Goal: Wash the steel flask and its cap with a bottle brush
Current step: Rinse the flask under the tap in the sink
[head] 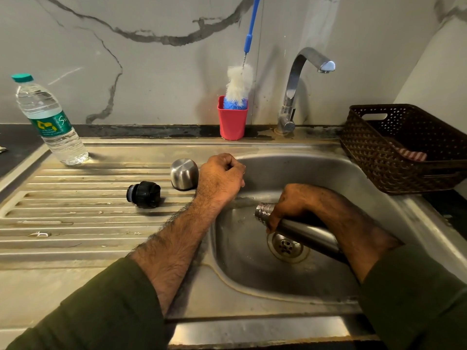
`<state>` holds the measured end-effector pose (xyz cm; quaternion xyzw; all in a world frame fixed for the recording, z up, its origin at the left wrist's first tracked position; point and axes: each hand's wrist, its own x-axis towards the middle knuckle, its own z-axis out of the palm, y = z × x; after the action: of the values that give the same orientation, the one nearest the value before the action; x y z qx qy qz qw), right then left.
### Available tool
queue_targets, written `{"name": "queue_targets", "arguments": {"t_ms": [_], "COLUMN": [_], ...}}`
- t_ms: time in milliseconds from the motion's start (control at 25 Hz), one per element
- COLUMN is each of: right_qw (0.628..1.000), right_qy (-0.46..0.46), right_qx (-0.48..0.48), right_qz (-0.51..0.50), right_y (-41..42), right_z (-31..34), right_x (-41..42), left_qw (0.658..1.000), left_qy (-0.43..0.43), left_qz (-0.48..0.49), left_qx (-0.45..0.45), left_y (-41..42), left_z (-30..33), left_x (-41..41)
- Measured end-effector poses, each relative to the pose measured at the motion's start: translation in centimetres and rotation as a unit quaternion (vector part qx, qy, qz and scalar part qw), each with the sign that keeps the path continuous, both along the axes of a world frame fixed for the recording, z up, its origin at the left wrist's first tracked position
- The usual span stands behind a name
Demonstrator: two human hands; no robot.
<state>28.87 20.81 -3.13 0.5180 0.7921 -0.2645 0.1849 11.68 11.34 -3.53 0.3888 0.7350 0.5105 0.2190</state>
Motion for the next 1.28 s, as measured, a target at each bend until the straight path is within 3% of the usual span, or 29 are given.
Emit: {"name": "queue_targets", "arguments": {"t_ms": [560, 840, 920, 1040, 1160, 1280], "right_qw": [0.992, 0.994, 0.998, 0.98, 0.916, 0.826], "right_qy": [-0.125, -0.107, -0.034, 0.168, 0.368, 0.53], "right_qx": [-0.028, 0.008, 0.049, 0.093, 0.084, 0.031], "right_qz": [0.005, 0.005, -0.001, -0.057, -0.138, -0.189], "right_y": [-1.5, -2.0, -1.5, -0.4, -0.7, -1.4], "right_z": [0.3, 0.8, 1.5, 3.1, 3.8, 4.2], "right_x": [-0.2, 0.0, 0.3, 0.8, 1.4, 1.5], "left_qw": [1.0, 1.0, 1.0, 1.0, 1.0, 0.998], "left_qy": [0.004, -0.003, -0.005, -0.009, -0.006, -0.057], "left_qz": [-0.007, -0.007, -0.006, -0.01, -0.012, -0.008], "left_qx": [0.002, 0.005, 0.004, 0.013, 0.016, -0.004], "left_y": [0.0, 0.0, 0.0, 0.2, 0.2, 0.0], "left_z": [-0.2, -0.2, -0.2, -0.2, -0.2, 0.0], "left_x": [0.1, 0.0, 0.0, 0.0, 0.5, 0.9]}}
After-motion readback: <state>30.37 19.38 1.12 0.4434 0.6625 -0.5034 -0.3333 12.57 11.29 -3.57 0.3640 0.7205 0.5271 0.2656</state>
